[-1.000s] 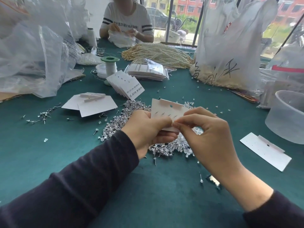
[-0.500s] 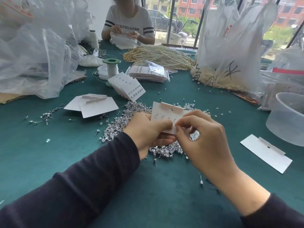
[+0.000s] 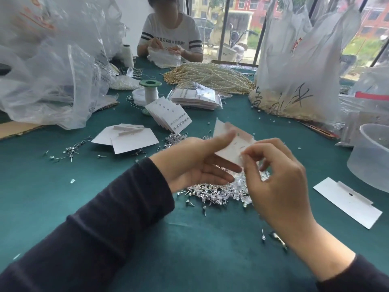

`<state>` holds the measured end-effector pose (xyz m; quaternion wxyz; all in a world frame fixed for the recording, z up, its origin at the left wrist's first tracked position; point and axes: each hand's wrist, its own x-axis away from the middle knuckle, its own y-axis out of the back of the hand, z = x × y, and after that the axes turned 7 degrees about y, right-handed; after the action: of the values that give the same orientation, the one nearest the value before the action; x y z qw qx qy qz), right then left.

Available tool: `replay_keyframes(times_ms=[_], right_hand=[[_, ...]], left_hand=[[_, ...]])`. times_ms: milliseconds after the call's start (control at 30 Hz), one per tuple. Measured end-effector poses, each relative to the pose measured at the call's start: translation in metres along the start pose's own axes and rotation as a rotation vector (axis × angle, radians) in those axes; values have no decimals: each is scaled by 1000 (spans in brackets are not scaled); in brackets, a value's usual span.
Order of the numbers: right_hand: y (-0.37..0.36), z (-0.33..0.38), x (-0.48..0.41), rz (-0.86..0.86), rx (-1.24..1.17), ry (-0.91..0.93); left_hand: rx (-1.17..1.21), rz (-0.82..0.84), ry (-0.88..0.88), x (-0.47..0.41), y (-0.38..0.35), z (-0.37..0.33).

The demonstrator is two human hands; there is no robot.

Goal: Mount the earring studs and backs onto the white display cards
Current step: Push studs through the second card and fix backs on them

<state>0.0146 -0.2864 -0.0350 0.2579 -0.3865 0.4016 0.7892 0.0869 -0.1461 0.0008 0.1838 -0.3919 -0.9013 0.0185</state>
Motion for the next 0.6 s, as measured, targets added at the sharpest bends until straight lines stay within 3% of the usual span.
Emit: replay_keyframes(times_ms=[67,167,200,367,600], right_hand=[[3,0,-1,-13,-36,-29],[6,2,-3,-20,-100,-92],[7,3,-4,-20,-119,-122],[10,5,-6,-6,-200,-265],[20,6,-14,81,-345,-375]], left_hand=[[-260,-225,-36,3,16,-7],[-935,-887,-66,9,56,-9],[-1026,-1015,-27,13,68,-9],[-1147,-1003,225,10,88,-4],[-1178,-1057,219,0,95,3]])
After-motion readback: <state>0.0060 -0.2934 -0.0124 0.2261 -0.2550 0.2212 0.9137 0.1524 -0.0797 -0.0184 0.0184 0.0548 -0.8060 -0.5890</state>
